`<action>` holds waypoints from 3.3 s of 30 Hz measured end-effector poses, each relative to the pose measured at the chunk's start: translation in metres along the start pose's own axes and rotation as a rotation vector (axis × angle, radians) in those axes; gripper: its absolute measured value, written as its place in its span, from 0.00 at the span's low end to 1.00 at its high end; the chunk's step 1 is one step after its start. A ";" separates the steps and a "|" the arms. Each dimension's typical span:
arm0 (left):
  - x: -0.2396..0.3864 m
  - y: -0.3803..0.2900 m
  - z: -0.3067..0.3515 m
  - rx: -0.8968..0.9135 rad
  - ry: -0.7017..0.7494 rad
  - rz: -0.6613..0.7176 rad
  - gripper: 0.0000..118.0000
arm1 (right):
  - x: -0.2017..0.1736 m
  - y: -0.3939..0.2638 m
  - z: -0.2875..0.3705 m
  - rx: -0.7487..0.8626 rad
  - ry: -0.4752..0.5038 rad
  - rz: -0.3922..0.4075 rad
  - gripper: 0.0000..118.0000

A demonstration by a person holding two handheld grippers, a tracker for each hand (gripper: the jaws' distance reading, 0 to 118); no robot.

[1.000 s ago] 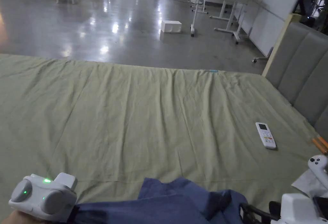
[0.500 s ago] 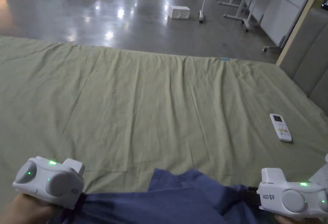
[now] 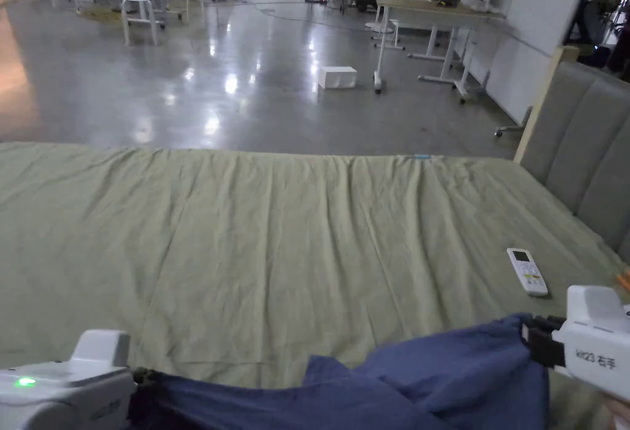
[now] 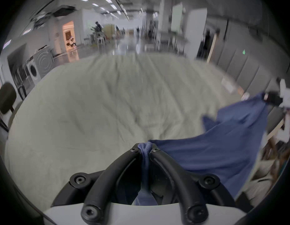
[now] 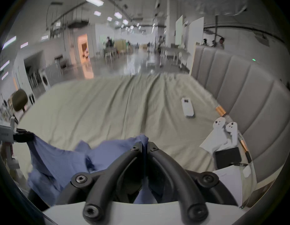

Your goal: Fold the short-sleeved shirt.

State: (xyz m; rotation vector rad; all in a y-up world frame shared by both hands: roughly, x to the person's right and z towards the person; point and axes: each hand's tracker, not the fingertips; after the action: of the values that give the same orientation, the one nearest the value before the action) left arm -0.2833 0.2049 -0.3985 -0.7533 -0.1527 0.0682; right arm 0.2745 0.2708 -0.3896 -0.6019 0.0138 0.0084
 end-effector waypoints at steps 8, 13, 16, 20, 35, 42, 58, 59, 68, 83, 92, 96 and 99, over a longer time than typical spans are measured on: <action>-0.044 0.063 0.227 0.413 0.032 0.090 0.06 | 0.002 0.053 0.134 0.264 0.000 -0.080 0.04; -0.024 0.100 0.332 0.616 0.070 -0.008 0.06 | -0.032 0.105 0.209 0.444 0.065 -0.101 0.04; -0.020 0.123 0.381 0.745 0.080 -0.005 0.06 | -0.045 0.148 0.242 0.552 0.064 -0.045 0.04; -0.021 0.151 0.429 0.802 0.129 -0.030 0.06 | -0.059 0.199 0.287 0.662 0.045 0.005 0.04; -0.029 0.181 0.451 0.865 0.119 0.029 0.06 | -0.066 0.256 0.318 0.738 0.081 0.005 0.04; -0.033 0.189 0.430 0.848 0.152 -0.007 0.06 | -0.072 0.262 0.301 0.726 0.062 0.037 0.04; -0.051 0.225 0.321 0.756 0.167 0.056 0.06 | -0.102 0.284 0.208 0.753 0.004 0.089 0.04; -0.055 0.231 0.312 0.742 0.139 0.081 0.06 | -0.102 0.287 0.200 0.746 0.002 0.088 0.04; -0.079 0.276 0.240 0.726 0.144 0.115 0.06 | -0.118 0.324 0.117 0.666 -0.076 0.085 0.04; -0.094 0.281 0.154 0.641 0.194 0.088 0.06 | -0.138 0.321 0.037 0.553 -0.105 0.062 0.04; -0.108 0.152 0.059 0.383 0.145 0.160 0.06 | -0.115 0.161 -0.024 0.317 0.092 -0.050 0.04; -0.123 0.061 0.059 0.356 0.010 0.252 0.06 | -0.095 0.053 -0.008 0.277 0.095 -0.074 0.04; -0.121 -0.013 0.076 0.283 -0.023 0.245 0.06 | -0.075 -0.033 0.010 0.225 0.073 -0.067 0.04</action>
State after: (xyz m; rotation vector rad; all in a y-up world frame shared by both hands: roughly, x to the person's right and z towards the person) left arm -0.4146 0.2333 -0.3487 -0.4852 -0.0701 0.3252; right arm 0.1998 0.2484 -0.3617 -0.3770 0.0641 -0.0791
